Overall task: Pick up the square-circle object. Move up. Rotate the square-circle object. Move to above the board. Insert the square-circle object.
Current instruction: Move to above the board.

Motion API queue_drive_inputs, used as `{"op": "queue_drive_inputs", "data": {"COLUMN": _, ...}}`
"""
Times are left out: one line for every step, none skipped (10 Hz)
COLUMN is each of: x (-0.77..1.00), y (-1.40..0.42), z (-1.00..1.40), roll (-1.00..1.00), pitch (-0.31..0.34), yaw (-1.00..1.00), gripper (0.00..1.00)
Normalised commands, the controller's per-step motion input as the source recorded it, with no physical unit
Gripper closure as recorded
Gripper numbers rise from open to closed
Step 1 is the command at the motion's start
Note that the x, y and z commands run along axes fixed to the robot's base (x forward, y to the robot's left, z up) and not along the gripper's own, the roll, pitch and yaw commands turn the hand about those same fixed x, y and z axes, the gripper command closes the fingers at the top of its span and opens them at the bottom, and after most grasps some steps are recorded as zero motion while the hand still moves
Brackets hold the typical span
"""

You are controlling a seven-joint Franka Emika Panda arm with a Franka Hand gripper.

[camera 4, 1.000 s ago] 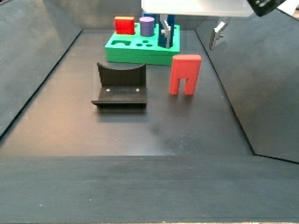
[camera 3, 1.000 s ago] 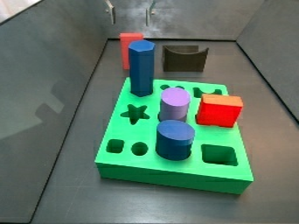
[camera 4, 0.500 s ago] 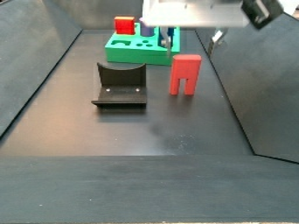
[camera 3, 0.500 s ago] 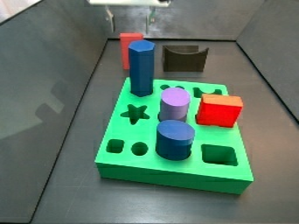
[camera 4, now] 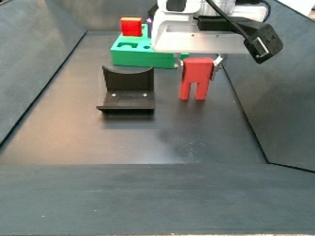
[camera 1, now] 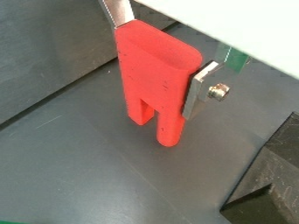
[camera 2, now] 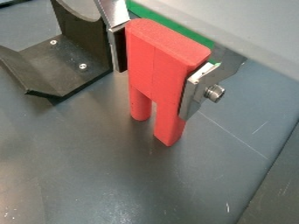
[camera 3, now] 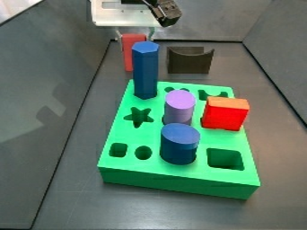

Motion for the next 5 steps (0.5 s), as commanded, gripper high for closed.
{"op": "queue_drive_inputs", "data": {"x": -0.02, "y": 0.07, "z": 1.00, "roll": -0.18, "pitch": 0.150, "yaw": -0.30, "gripper": 1.00}}
{"op": "queue_drive_inputs", "data": {"x": -0.02, "y": 0.07, "z": 1.00, "roll": -0.18, "pitch": 0.154, "yaw": -0.30, "gripper": 1.00}}
{"op": "queue_drive_inputs", "data": {"x": -0.02, "y": 0.07, "z": 1.00, "roll": -0.19, "pitch": 0.130, "yaw": -0.21, "gripper": 1.00}}
{"op": "queue_drive_inputs", "data": {"x": -0.02, "y": 0.07, "z": 1.00, "roll": -0.19, "pitch": 0.100, "yaw": -0.14, "gripper": 1.00}}
{"op": "queue_drive_inputs", "data": {"x": -0.02, "y": 0.06, "z": 1.00, "roll": -0.20, "pitch": 0.077, "yaw": -0.09, "gripper": 1.00}}
